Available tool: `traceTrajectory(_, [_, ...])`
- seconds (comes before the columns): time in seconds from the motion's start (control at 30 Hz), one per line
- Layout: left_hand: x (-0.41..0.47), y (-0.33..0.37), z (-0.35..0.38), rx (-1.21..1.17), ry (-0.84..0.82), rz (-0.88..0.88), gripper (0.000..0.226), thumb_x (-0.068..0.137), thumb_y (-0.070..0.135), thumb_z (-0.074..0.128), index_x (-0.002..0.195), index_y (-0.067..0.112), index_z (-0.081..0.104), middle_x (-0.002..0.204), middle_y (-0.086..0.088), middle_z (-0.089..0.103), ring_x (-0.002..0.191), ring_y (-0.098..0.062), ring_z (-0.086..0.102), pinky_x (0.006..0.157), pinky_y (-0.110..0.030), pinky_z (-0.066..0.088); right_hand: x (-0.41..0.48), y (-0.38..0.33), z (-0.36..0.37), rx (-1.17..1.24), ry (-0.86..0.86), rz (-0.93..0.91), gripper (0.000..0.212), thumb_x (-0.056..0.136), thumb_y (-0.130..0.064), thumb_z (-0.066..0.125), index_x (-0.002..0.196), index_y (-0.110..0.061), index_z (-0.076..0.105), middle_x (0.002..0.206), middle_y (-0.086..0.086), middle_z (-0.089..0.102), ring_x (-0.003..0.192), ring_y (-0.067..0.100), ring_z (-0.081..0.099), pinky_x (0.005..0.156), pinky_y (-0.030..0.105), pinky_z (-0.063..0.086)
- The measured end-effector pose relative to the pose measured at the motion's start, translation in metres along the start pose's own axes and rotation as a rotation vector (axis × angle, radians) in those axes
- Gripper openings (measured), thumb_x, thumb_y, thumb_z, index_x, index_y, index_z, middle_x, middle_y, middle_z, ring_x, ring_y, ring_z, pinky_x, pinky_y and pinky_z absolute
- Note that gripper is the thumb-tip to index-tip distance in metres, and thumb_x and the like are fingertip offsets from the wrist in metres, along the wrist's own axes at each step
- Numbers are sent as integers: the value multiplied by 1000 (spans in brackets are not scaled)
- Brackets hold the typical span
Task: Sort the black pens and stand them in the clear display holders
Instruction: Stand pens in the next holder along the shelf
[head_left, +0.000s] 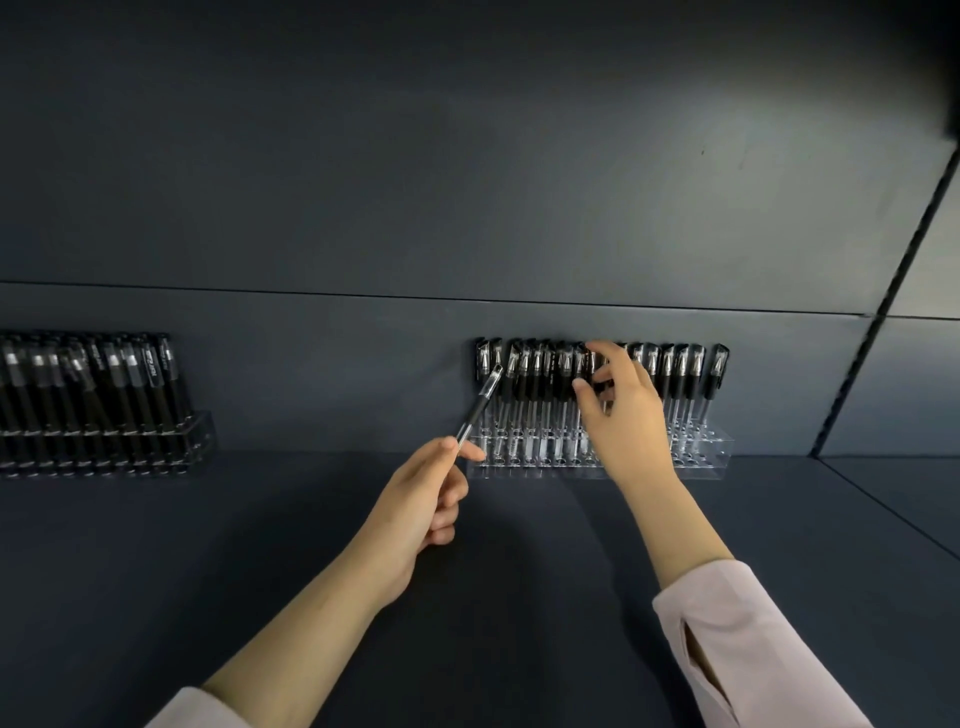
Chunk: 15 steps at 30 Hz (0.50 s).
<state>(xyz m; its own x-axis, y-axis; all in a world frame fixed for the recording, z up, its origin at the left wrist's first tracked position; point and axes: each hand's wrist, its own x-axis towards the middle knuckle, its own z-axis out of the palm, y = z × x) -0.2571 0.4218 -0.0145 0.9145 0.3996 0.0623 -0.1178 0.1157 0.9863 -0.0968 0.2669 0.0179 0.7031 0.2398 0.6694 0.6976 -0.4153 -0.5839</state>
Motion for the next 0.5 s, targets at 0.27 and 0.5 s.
traceTrajectory(0.27, [-1, -1, 16, 55, -42, 54, 29, 103, 36, 42, 101, 20, 67, 59, 5, 39, 46, -9, 28, 46, -24, 26, -3, -33, -10, 364, -285, 123, 22, 95, -35, 54, 95, -18, 68, 84, 4, 69, 64, 7, 54, 61, 24, 47])
traceTrajectory(0.5, [11, -1, 45, 338, 31, 210, 27, 103, 36, 41, 100, 26, 65, 65, 10, 57, 58, -6, 51, 64, -23, 42, 1, -32, -25, 793, -327, 311, 13, 90, -13, 65, 97, -3, 65, 79, 1, 67, 72, 13, 60, 65, 25, 52])
